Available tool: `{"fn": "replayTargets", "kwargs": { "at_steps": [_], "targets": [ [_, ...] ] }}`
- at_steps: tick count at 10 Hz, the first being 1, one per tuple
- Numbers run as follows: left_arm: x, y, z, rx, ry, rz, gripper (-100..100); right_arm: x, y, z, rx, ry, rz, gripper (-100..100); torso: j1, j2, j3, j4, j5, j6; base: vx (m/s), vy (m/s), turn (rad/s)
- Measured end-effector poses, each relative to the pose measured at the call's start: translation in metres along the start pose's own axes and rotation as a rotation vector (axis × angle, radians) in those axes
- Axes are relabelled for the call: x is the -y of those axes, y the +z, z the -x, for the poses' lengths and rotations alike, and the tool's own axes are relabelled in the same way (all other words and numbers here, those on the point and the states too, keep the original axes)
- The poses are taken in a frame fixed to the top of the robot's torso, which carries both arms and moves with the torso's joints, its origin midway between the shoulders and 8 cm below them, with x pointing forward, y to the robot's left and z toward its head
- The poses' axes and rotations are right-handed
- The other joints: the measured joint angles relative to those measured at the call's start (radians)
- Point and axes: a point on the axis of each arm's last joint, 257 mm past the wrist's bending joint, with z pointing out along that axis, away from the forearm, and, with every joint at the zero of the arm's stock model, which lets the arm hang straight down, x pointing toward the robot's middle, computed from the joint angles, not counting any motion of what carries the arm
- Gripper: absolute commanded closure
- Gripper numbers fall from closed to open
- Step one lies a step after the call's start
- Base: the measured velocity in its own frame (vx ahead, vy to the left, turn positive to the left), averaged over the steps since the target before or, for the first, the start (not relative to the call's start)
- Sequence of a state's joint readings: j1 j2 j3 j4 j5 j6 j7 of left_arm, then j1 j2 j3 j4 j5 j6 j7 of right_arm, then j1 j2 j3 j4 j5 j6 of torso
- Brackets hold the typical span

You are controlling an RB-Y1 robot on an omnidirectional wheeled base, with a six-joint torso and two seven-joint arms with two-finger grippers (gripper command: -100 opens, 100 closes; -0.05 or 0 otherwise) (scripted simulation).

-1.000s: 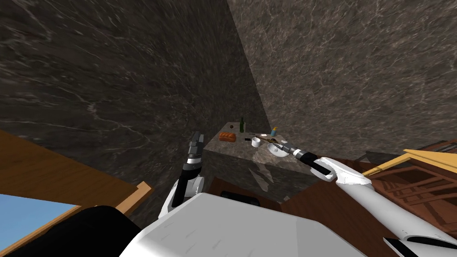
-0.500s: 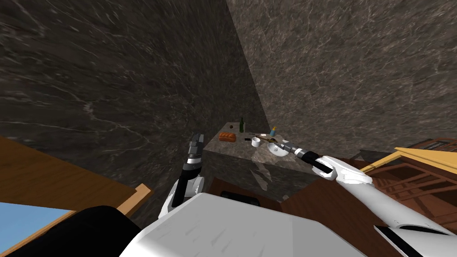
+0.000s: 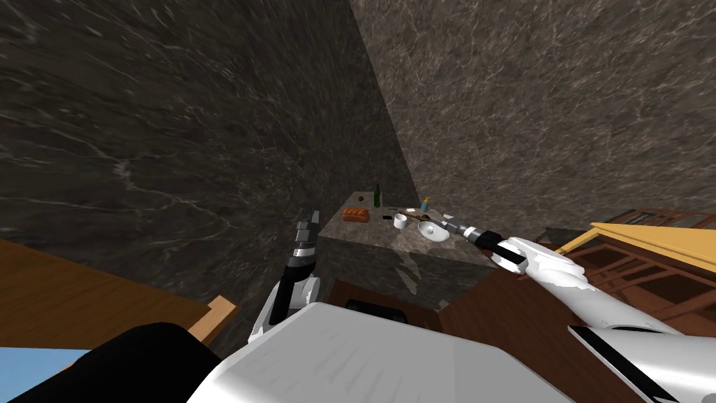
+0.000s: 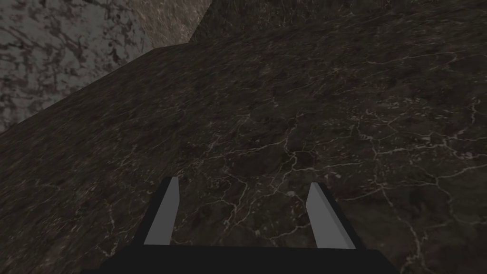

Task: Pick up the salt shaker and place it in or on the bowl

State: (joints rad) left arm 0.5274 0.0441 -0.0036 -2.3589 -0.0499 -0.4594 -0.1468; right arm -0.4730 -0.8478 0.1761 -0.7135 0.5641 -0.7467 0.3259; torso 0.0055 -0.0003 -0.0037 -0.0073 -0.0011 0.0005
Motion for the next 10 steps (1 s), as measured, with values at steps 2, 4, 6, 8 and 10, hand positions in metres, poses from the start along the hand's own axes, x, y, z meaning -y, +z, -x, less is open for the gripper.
{"fn": "replayTargets", "kwargs": {
  "at_steps": [2, 4, 6, 8, 10],
  "targets": [
    [0.000, 0.000, 0.000, 0.000, 0.000, 0.000, 0, 0.006, 0.001, 0.007, 0.009, 0.003, 0.001, -100, -0.003, -0.002, -0.001, 0.000, -0.001, 0.000, 0.001, 0.008, 0.009],
    [0.000, 0.000, 0.000, 0.000, 0.000, 0.000, 0, 0.021, 0.001, 0.009, 0.006, 0.009, -0.014, -100, -0.002, -0.001, -0.001, 0.000, 0.000, 0.001, -0.015, 0.054, -0.140],
    [0.000, 0.000, 0.000, 0.000, 0.000, 0.000, 0, 0.021, 0.000, 0.010, 0.009, 0.006, -0.006, 0, -0.004, -0.002, -0.001, 0.000, -0.001, 0.000, -0.001, 0.003, 0.005],
    [0.000, 0.000, 0.000, 0.000, 0.000, 0.000, 0, 0.021, 0.000, 0.010, 0.009, 0.006, -0.006, 0, -0.005, -0.002, -0.001, -0.001, -0.001, 0.000, 0.000, 0.000, 0.000],
    [0.000, 0.000, 0.000, 0.000, 0.000, 0.000, 0, 0.021, 0.000, 0.010, 0.009, 0.006, -0.006, 0, -0.005, -0.002, -0.001, -0.001, -0.001, 0.000, 0.000, 0.000, 0.000]
  ]
}}
